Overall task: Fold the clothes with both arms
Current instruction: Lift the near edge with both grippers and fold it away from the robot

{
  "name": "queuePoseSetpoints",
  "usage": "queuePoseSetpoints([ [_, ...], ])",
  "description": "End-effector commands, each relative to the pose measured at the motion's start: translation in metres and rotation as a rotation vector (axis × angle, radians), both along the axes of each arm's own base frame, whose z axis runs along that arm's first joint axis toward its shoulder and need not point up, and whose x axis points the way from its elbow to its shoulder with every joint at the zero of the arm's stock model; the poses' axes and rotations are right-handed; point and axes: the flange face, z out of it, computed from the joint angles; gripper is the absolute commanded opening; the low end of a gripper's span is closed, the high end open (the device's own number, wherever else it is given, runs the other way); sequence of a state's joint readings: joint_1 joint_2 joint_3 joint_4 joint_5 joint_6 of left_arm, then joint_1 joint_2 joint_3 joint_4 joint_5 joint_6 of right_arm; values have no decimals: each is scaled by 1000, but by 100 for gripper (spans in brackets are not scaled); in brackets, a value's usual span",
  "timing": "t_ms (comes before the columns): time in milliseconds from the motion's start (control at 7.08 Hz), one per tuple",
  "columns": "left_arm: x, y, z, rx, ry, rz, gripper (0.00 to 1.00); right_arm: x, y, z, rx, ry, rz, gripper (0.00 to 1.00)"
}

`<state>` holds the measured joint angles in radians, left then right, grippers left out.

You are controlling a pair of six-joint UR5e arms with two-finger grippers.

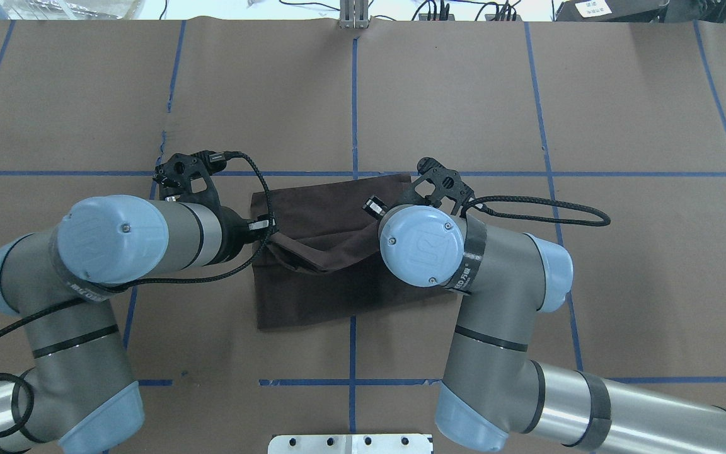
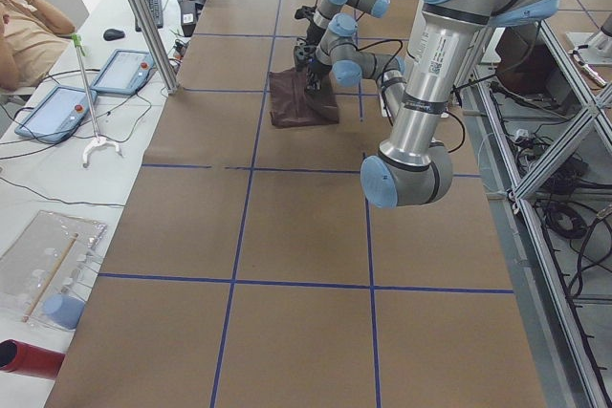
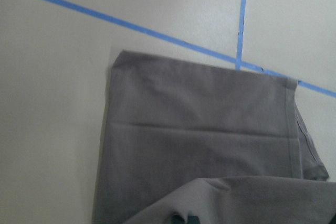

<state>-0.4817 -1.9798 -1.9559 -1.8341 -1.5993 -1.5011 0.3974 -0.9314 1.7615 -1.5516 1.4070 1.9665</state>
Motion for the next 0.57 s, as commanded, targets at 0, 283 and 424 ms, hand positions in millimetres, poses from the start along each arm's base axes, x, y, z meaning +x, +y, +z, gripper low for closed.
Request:
queuePoseSetpoints([
  [0,15,-47,51,28,-34,-34,0,-19,-21,21,4,34,-5,0],
  [283,29,-82,55,29,-35,-65,0,-20,-36,26,-1,52,9,0],
  [424,28,-90,55,44,-49,-66,0,-17,-40,26,-7,50,0,0],
])
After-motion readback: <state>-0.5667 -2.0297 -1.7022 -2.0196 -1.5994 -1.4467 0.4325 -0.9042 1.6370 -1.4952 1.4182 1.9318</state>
